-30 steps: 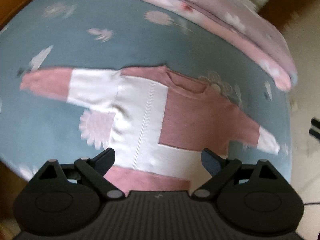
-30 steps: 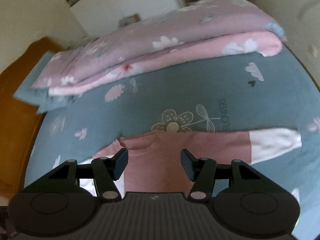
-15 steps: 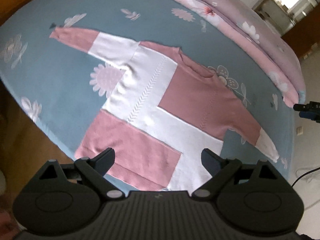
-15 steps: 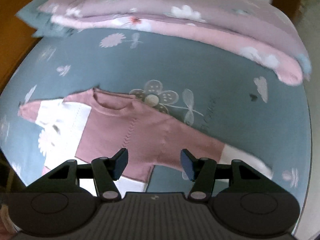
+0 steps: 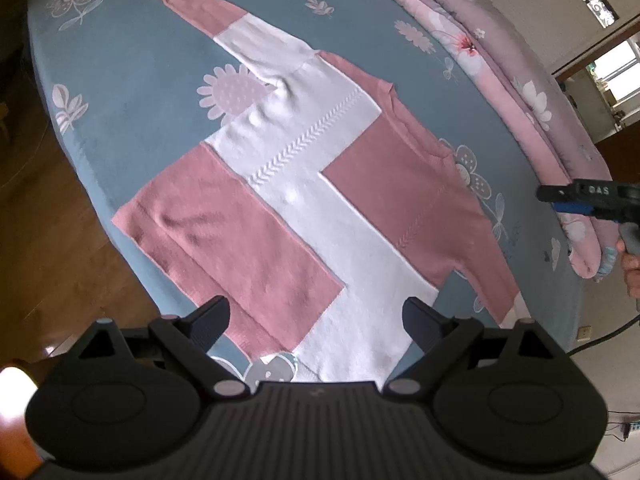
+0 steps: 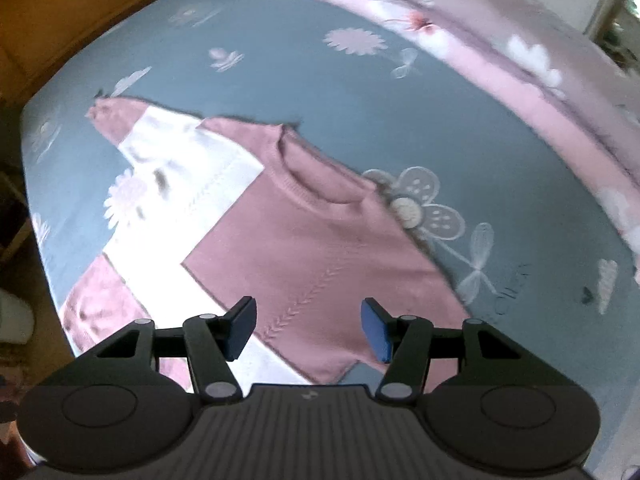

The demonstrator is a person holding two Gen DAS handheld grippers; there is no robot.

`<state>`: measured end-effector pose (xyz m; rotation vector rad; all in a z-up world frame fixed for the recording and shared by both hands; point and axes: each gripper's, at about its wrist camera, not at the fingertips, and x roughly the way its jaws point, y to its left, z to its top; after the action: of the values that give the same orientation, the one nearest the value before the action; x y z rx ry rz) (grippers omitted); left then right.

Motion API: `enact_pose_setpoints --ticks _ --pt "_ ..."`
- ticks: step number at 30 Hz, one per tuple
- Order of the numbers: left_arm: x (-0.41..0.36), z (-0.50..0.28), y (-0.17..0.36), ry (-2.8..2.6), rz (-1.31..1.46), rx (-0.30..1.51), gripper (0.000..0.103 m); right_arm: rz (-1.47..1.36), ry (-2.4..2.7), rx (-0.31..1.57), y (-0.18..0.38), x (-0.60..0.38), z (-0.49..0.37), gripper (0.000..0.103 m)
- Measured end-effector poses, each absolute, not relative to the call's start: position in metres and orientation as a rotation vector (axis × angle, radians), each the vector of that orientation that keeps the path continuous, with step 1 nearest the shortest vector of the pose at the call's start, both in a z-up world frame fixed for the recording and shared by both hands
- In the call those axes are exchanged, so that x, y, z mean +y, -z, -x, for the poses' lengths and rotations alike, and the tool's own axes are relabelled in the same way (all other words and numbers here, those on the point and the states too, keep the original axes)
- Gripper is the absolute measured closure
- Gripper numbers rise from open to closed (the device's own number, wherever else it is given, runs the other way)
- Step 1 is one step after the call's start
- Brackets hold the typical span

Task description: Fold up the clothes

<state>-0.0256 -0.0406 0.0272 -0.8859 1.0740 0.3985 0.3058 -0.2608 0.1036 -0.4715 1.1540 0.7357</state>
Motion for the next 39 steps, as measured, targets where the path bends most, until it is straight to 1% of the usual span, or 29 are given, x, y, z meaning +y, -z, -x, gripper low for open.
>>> enact_pose_setpoints --ticks 1,3,5,7,8,10,15,21,28,37,39 --pt "-0.044 0.025 -0.024 -0.404 0.883 1.071 0.010 0.487 -0.749 1.153 -0.098 -0.260 -0.305 0.052" --pt "-0.052 0.023 -0.015 -0.416 0.880 1.066 0.010 0.500 -0.753 1.168 -0.085 -0.262 -0.306 0.066" --pt "-0.060 0.020 -0.005 -0.427 0.874 1.057 0.010 0.508 -0.757 1.174 -0.070 -0.269 -0.308 0.067" --pt "-0.070 0.013 0.008 -0.432 0.863 1.043 0.010 0.523 -0.765 1.170 -0.053 -0.279 -0.306 0.078" --pt "-0.075 0.008 0.017 -0.432 0.862 1.035 0.010 0.531 -0.769 1.168 -0.045 -0.285 -0.306 0.079" --pt "-0.088 -0.006 0.033 -0.425 0.861 1.027 0.010 0.527 -0.774 1.166 -0.027 -0.301 -0.310 0.086" --pt "-0.130 -0.063 0.069 -0.363 0.846 1.009 0.010 0.528 -0.759 1.145 0.015 -0.341 -0.333 0.086" --pt "-0.180 -0.130 0.097 -0.313 0.807 1.055 0.010 0.464 -0.813 1.164 0.063 -0.362 -0.369 0.085" --pt "-0.214 -0.164 0.111 -0.367 0.804 1.113 0.010 0.405 -0.896 1.229 0.109 -0.382 -0.383 0.085" --pt "-0.242 -0.192 0.122 -0.420 0.759 1.167 0.010 0.324 -0.999 1.268 0.116 -0.440 -0.396 0.085" --pt "-0.247 -0.197 0.126 -0.438 0.762 1.172 0.010 0.298 -1.015 1.236 0.107 -0.446 -0.403 0.084"
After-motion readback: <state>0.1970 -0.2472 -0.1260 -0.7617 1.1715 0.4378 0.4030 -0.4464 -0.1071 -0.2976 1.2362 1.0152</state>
